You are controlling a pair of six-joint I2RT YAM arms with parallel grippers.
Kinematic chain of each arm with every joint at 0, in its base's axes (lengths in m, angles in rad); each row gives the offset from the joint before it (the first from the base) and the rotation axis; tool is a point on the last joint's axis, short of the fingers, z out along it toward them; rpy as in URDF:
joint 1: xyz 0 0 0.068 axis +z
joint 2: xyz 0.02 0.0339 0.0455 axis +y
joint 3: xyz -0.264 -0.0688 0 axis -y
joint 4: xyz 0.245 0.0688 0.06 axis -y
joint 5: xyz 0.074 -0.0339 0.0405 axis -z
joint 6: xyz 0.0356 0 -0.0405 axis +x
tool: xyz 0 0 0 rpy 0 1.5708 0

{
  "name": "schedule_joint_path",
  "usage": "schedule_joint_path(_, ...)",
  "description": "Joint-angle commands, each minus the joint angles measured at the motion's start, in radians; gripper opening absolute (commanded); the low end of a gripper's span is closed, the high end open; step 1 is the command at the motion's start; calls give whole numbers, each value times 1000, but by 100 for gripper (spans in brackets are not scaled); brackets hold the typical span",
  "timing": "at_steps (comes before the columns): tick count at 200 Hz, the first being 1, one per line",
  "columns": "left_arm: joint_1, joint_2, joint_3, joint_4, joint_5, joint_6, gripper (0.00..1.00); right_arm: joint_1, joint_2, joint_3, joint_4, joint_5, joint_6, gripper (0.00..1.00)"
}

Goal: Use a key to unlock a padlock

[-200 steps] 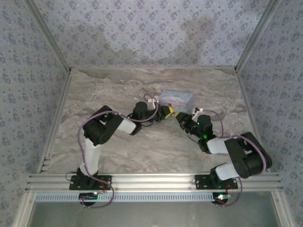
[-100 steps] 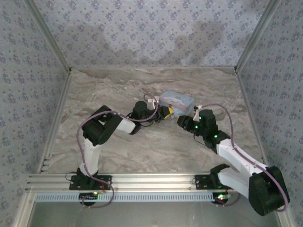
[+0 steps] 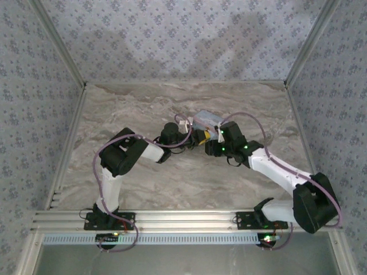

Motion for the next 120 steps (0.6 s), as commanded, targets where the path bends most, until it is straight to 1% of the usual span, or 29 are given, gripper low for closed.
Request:
schedule_joint_path(1, 2, -39, 10, 55, 21, -2, 0, 19, 27, 50, -52, 80, -72, 44)
schedule_joint_path(50, 1, -39, 12, 58, 28, -8, 0, 62, 85, 123, -83, 172, -143, 41)
schedule_joint_path(120, 0, -41, 25, 56, 36, -17, 0, 75, 154, 182, -103, 205, -198, 40)
